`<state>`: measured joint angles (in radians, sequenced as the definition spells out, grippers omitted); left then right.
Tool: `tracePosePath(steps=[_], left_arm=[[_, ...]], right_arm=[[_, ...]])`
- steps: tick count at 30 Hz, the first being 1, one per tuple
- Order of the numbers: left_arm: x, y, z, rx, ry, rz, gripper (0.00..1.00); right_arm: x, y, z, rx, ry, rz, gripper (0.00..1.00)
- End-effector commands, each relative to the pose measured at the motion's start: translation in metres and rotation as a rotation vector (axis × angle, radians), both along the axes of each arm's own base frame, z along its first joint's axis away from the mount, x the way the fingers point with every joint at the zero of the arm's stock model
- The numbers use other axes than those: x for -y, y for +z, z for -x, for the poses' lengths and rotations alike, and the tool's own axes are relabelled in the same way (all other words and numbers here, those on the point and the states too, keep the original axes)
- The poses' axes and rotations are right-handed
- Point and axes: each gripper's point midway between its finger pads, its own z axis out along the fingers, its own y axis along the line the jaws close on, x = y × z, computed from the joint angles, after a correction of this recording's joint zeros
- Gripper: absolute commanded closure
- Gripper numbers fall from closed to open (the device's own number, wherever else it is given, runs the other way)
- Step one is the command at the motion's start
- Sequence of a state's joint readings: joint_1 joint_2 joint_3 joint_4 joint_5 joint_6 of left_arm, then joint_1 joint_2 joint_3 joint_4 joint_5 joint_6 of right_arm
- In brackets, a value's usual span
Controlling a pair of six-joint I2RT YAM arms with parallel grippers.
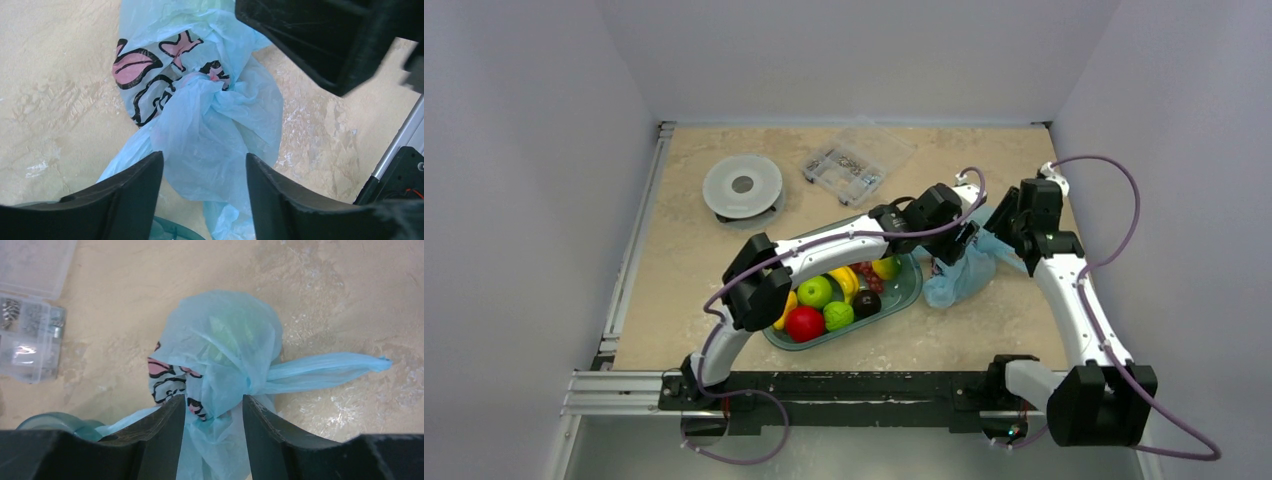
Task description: Take the fake fruits out of the plastic bag
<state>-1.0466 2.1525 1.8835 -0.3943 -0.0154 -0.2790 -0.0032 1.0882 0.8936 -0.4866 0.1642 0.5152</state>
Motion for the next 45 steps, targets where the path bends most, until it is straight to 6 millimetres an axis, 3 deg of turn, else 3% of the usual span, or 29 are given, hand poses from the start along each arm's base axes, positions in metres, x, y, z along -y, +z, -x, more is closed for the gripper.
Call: tracePosePath(steps=[1,13,16,22,26,31,36,41,45], left_arm=[[0.017,0.012,0.001,-0.033,-0.021,0.07,0.46],[0.021,0.009,0.026,-0.138,-0.107,0.084,0.92],[0.019,0.009,0.031,-0.148,-0.118,0.081,0.99],[0.012,0.007,0.039,-0.168,-0.133,0.072,1.0],[0.003,0.005,0.048,-0.188,-0.146,0.066,1.0],[-0.008,-0.002,0.059,-0.218,-0.161,0.056,1.0],[-0.017,-0.007,0.078,-0.262,-0.176,0.062,1.0],[-0.029,-0.009,0.094,-0.289,-0.174,0.068,1.0],[-0.035,-0.013,0.098,-0.297,-0.173,0.056,1.0]], right_arm=[[0.013,-0.009,-0.008,-0.041,-0.049,0.003,0.56],[0.004,-0.053,-0.004,-0.13,0.025,-0.011,0.58],[0.006,-0.06,-0.004,-0.143,0.008,-0.006,0.58],[0.006,-0.06,-0.015,-0.101,-0.044,-0.047,0.74],[0.007,-0.045,-0.027,-0.053,-0.112,-0.095,1.0],[0.01,-0.014,-0.052,-0.014,-0.14,-0.104,1.0],[0.035,0.005,-0.066,0.024,-0.211,-0.039,1.0],[0.056,0.013,-0.078,0.024,-0.219,0.054,1.0],[0.051,0.01,-0.078,-0.038,-0.127,0.092,1.0]])
